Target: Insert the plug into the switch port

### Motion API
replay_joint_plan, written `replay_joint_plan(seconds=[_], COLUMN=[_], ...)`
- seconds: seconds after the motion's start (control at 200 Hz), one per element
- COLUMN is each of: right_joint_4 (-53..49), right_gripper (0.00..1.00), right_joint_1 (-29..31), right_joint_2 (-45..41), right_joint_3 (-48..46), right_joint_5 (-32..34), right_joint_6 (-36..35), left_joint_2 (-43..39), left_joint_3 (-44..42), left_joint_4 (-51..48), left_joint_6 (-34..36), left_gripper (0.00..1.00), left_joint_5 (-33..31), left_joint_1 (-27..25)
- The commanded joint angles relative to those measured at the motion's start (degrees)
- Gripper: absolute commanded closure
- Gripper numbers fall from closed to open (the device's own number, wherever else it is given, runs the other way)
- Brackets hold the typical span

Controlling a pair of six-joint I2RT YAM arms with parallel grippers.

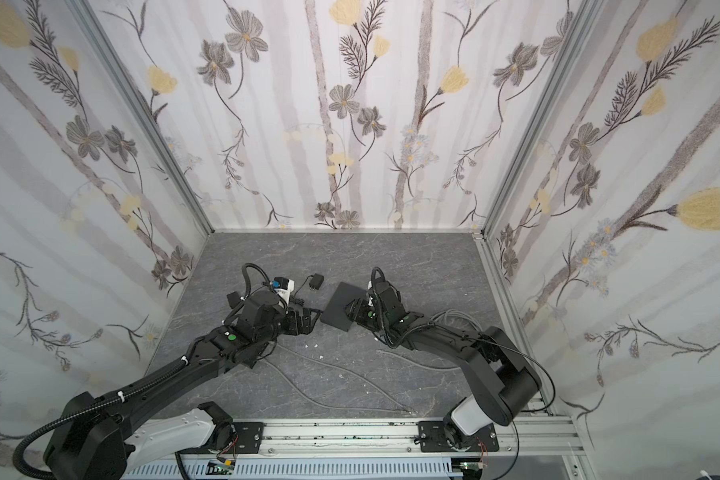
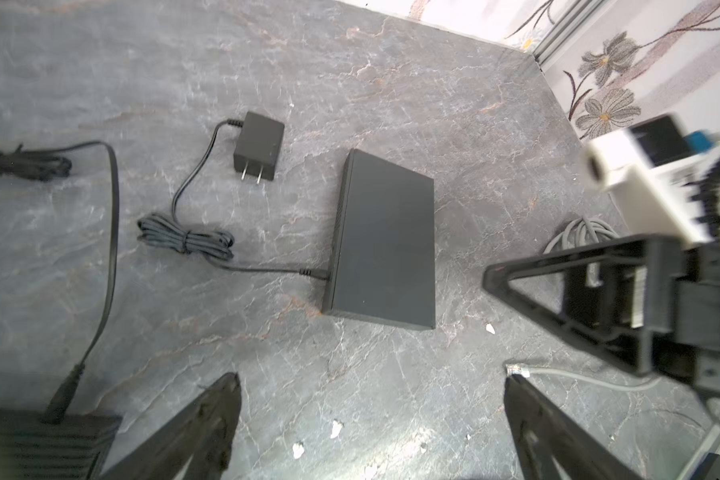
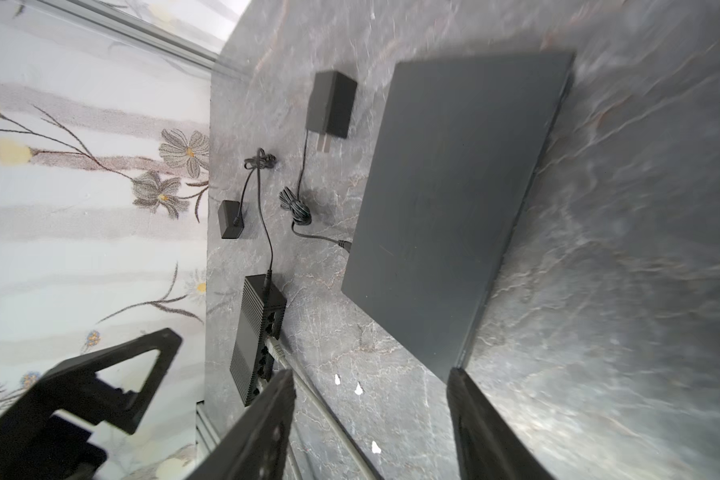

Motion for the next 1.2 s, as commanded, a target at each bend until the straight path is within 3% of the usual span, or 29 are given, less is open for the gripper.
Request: replay_joint_plan(seconds=[0.0, 0.13, 0.23, 0.3, 0.4, 0.48, 0.55, 0.61, 0.685, 0.809, 0.979, 1.199], right_joint_4=[-16.6, -28.9, -27.5, -25.8, -25.6, -31.3, -39.4, -49.3, -57.5, -58.6, -57.2, -54.9], right_gripper=[0.41, 0.40, 0.42, 0.46, 0.57, 0.59, 0.55, 0.52, 0.57, 0.65, 0.65, 0.68], right_joint_1=[-0.7, 2.0, 4.1, 4.2, 2.4, -0.6, 0.7, 2.9, 5.0, 5.8, 6.8, 6.8], right_joint_2=[-6.9, -13.0, -18.1, -21.7, -23.9, -20.2, -14.5, -7.9, -1.4, 5.8, 10.3, 11.2], right_joint_3=[3.8, 5.4, -0.6, -4.4, -4.8, 0.2, 7.6, 14.8, 20.0, 21.2, 17.5, 16.7], right_joint_5=[7.2, 11.7, 8.6, 11.6, 8.4, 4.0, 3.3, 7.1, 14.9, 19.4, 25.4, 21.5], right_joint_6=[-17.2, -31.3, -42.0, -42.7, -43.2, -44.0, -46.6, -49.5, -51.9, -55.2, -63.2, -65.6], left_joint_2=[-1.5, -1.0, -1.0, -1.2, -1.1, -0.9, -1.1, -1.8, -3.1, -5.6, -8.6, -10.2], left_joint_3=[-5.7, -7.4, -7.3, -7.6, -8.0, -7.8, -7.1, -6.8, -6.7, -7.0, -7.5, -8.7], left_joint_4=[13.1, 16.9, 17.0, 16.4, 16.2, 15.8, 14.9, 14.0, 13.1, 11.7, 9.6, 10.6], left_joint_6=[-4.3, -4.3, -4.7, -5.0, -5.1, -4.9, -4.6, -4.0, -3.3, -1.8, 1.1, 1.1], left_gripper=[0.00, 0.00, 0.00, 0.00, 0.00, 0.00, 0.00, 0.00, 0.00, 0.00, 0.00, 0.00], left_joint_5=[4.5, 7.4, 8.7, 8.2, 8.3, 9.0, 9.8, 10.2, 10.0, 9.2, 6.9, 5.7], left_joint_1=[0.1, 0.0, 0.1, 0.1, 0.1, 0.1, 0.1, 0.0, 0.0, 0.1, 0.2, 0.1])
